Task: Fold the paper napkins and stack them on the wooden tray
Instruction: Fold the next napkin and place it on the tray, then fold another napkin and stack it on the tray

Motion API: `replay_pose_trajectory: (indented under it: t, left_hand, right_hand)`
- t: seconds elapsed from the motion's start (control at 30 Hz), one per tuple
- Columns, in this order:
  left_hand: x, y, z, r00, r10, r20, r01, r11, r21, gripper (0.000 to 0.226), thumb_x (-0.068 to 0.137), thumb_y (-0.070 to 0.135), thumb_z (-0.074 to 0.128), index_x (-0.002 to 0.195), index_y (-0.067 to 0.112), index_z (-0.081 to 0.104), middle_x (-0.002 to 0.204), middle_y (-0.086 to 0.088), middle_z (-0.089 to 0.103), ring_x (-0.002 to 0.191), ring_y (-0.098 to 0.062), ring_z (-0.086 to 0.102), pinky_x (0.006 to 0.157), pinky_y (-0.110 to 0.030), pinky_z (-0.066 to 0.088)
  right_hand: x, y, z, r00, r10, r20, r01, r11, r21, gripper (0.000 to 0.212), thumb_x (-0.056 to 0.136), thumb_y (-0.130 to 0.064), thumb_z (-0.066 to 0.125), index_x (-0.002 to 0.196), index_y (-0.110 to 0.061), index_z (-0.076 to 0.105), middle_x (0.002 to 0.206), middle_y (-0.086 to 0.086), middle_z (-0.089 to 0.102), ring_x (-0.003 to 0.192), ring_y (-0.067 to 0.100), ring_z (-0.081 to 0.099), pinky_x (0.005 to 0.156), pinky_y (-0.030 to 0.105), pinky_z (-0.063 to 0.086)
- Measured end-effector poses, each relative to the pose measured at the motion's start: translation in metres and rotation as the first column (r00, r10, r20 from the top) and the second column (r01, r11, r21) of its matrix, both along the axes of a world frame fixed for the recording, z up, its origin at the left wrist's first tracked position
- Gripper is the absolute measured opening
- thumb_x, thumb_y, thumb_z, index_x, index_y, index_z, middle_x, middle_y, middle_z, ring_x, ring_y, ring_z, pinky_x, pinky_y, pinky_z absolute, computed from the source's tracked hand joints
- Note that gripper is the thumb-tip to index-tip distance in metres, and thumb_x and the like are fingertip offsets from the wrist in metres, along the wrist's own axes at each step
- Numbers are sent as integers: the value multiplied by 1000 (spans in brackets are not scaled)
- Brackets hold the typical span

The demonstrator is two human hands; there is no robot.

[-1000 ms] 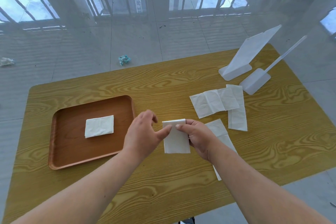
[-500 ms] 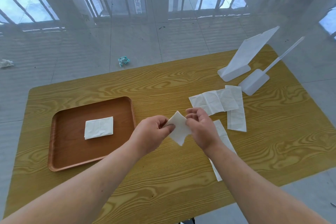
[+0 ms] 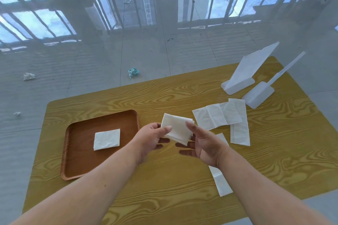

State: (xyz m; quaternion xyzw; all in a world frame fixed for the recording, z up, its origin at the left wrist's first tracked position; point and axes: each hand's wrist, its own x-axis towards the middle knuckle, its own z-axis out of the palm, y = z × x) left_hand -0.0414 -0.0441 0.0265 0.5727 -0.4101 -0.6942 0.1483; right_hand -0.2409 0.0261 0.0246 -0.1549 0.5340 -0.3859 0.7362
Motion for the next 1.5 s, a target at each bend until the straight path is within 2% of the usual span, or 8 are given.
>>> replay_pose_trajectory:
  t: [0.23,0.47,0.67,0.77,0.87,1.13,1.37,1.5]
  left_hand:
    - [42,-12,-29,989,15,146,-5,998,-70,14,92,28,74,94,13,72,86,-4,78,67,-15,70,60,-30,49]
    - [154,-30,-48,968,71,240,-25,982,-188,17,94,26,73,80,16,73,71,2,70,52,-5,58,49,-20,45]
    - [236,-54,-53,871,68,487,85,955,-284,32,84,48,74,74,18,68,52,10,59,46,-9,49,53,-34,43]
    - [246,-60,-50,835,55,548,131,947,-295,32,83,54,70,81,22,68,68,7,68,60,-14,60,65,-46,56]
    - [242,-56,-47,681,51,730,291,897,-333,72,76,77,58,130,30,54,132,4,59,118,-20,57,98,-48,52]
    - [162,-28,-56,372,-197,907,871,413,-267,102,80,90,28,161,33,2,173,-1,-6,157,-25,-6,126,-53,-1]
    - [59,2,-68,241,-365,899,970,67,-233,89,89,78,36,161,29,15,173,-4,5,157,-25,3,126,-49,3]
    - [20,23,-62,234,-421,876,954,-74,-290,67,95,67,42,147,25,44,157,-3,41,141,-25,35,116,-45,33]
  right_hand:
    - [32,-22,-17,917,162,-363,-151,987,59,23,99,-8,63,118,-15,72,98,10,77,78,21,73,76,40,61]
    - [148,-52,-36,819,251,-516,-241,967,88,15,97,-12,61,103,-15,75,82,8,72,56,17,62,51,28,51]
    - [214,-96,-45,661,334,-672,-373,923,92,19,93,-25,66,94,-7,73,73,7,67,63,23,58,60,36,47]
    - [228,-111,-45,533,370,-761,-435,891,129,24,91,-32,67,94,-9,72,78,0,68,65,17,59,61,33,47]
    - [230,-111,-42,312,374,-873,-463,863,204,46,87,-56,63,115,-19,62,106,-4,66,98,19,63,74,36,49]
    - [135,-29,-58,-118,231,-966,-485,835,259,87,93,-70,40,162,-23,16,169,9,25,158,33,14,128,50,17]
    - [22,62,-59,-28,214,-976,-97,972,215,81,96,-54,52,158,-17,17,164,16,32,153,34,26,124,49,26]
    - [14,82,-58,77,237,-968,23,971,240,70,94,-44,58,150,-14,29,152,19,46,137,37,42,111,49,38]
